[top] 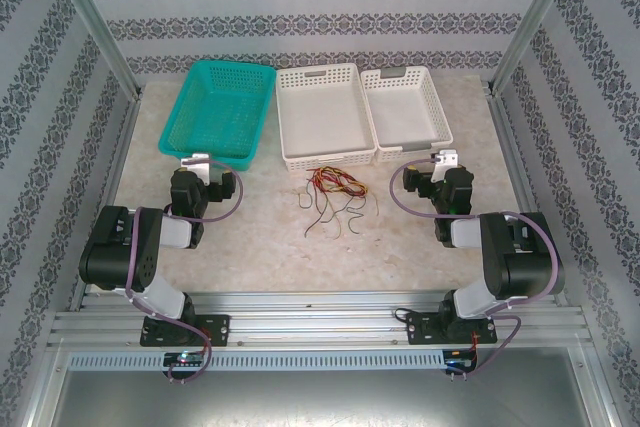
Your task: Untangle the cables
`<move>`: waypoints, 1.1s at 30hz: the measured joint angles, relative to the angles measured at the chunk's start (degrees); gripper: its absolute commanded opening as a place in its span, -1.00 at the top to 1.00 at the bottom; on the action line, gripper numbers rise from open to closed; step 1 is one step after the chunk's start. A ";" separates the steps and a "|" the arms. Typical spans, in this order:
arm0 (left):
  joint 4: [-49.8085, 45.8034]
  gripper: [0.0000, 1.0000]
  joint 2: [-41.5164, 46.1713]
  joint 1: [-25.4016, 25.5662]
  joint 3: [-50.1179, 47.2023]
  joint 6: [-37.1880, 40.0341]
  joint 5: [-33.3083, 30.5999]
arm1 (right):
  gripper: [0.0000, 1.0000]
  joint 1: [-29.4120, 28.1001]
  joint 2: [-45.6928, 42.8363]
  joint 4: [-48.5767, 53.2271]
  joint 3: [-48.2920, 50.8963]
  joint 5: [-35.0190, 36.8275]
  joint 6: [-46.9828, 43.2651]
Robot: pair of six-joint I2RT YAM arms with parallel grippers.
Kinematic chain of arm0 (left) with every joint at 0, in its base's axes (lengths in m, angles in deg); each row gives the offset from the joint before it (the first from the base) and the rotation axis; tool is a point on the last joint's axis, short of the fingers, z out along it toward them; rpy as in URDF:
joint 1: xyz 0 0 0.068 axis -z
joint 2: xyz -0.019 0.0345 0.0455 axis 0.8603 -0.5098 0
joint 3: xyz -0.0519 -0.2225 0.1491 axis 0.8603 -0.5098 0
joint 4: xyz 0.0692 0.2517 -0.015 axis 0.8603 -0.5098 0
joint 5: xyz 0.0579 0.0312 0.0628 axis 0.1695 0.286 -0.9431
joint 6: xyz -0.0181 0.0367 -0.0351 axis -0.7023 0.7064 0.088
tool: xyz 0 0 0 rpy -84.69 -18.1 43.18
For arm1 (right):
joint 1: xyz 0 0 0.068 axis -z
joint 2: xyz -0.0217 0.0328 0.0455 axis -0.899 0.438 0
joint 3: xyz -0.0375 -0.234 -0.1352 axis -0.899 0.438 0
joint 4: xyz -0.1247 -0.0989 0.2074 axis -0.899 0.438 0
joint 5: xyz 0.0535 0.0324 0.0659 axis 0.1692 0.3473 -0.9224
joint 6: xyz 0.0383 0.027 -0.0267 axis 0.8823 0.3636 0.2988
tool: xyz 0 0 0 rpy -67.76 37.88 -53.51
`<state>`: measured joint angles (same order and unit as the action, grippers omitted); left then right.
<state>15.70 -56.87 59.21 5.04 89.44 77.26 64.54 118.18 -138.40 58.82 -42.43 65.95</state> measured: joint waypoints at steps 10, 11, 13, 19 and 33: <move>0.00 -1.00 0.00 0.00 0.00 0.00 0.00 | -0.96 0.00 -1.97 2.23 -0.02 0.17 0.15; 0.00 -1.00 0.00 0.00 0.00 0.00 0.00 | -0.97 0.00 -4.11 4.87 -0.24 0.57 0.22; 0.00 -1.00 0.00 0.00 0.00 0.00 0.00 | -0.96 0.00 -9.11 9.77 -1.27 1.36 0.48; 0.00 -1.00 0.00 0.00 0.00 0.00 0.00 | -0.96 -0.02 -23.54 16.02 -2.73 4.22 5.03; 0.00 -1.00 0.00 0.00 0.00 0.00 0.00 | -0.96 -1.36 -52.98 41.94 -6.08 0.00 31.21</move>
<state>15.70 -56.87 59.21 5.04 89.44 77.26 63.18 65.20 -96.46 52.75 -42.43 97.16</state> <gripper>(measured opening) 0.998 0.982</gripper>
